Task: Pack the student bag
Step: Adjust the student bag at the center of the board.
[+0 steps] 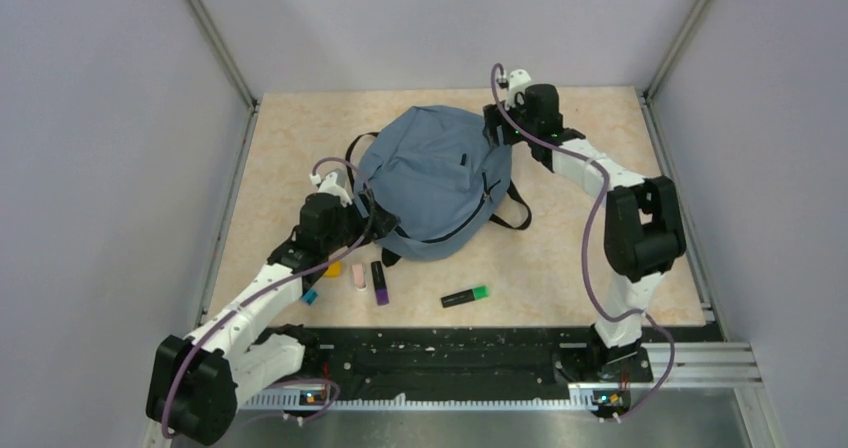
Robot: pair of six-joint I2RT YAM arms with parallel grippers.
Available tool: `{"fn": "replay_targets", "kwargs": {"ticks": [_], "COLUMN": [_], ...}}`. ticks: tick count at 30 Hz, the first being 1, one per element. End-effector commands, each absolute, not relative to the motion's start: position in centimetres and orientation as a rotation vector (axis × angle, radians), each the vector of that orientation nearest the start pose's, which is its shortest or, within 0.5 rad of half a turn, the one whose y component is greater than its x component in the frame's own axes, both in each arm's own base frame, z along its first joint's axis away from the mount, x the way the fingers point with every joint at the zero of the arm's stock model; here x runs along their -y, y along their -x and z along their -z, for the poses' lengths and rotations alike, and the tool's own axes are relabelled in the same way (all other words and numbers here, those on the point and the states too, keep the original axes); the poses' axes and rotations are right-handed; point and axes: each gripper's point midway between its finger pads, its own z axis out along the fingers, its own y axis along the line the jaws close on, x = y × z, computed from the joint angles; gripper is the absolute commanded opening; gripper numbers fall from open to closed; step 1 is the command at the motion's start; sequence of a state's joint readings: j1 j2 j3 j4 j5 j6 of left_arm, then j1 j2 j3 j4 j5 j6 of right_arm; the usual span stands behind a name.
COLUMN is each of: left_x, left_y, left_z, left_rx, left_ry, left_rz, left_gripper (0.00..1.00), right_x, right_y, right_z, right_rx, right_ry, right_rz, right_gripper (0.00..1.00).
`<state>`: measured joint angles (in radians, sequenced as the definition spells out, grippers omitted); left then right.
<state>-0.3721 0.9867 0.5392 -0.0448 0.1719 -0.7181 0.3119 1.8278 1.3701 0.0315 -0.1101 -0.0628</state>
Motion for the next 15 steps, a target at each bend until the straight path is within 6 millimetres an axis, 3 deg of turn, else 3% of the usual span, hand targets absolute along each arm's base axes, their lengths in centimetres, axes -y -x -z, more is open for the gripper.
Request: {"fn": "replay_targets", "kwargs": {"ticks": [1, 4, 6, 7, 8, 10, 11, 13, 15], "left_x": [17.6, 17.5, 17.4, 17.4, 17.3, 17.0, 16.8, 16.2, 15.6], "left_y": [-28.7, -28.9, -29.1, -29.3, -29.4, -29.8, -30.2, -31.1, -32.3], "left_z": [-15.0, -14.2, -13.6, -13.3, -12.9, -12.5, -12.5, -12.4, -12.8], "left_rx": [-2.082, -2.093, -2.091, -2.093, -2.099, -2.109, -2.108, -2.114, -2.113], "left_ry": [0.302, 0.318, 0.321, 0.323, 0.326, 0.326, 0.319, 0.306, 0.281], "left_rz": [0.921, 0.92, 0.928, 0.938, 0.945, 0.951, 0.942, 0.908, 0.866], "left_gripper": [0.8, 0.8, 0.71, 0.6, 0.46, 0.25, 0.16, 0.02, 0.0], "right_x": [-20.6, -21.2, -21.5, -21.7, -21.7, -21.3, -20.9, -20.3, -19.3], "right_y": [-51.7, -51.9, -51.9, -51.8, -51.8, -51.8, -51.8, -51.4, -50.5], "right_z": [-15.7, -14.3, -13.6, -13.2, -12.9, -12.9, -13.0, -13.4, -13.5], "right_rx": [-1.959, -1.973, -1.982, -1.988, -1.999, -2.031, -2.043, -2.052, -2.072], "right_ry": [0.673, 0.707, 0.715, 0.72, 0.715, 0.654, 0.612, 0.541, 0.47], "right_rz": [-0.355, -0.387, -0.407, -0.418, -0.425, -0.419, -0.411, -0.402, -0.374], "right_gripper": [0.74, 0.74, 0.71, 0.64, 0.48, 0.06, 0.0, 0.0, 0.0]}}
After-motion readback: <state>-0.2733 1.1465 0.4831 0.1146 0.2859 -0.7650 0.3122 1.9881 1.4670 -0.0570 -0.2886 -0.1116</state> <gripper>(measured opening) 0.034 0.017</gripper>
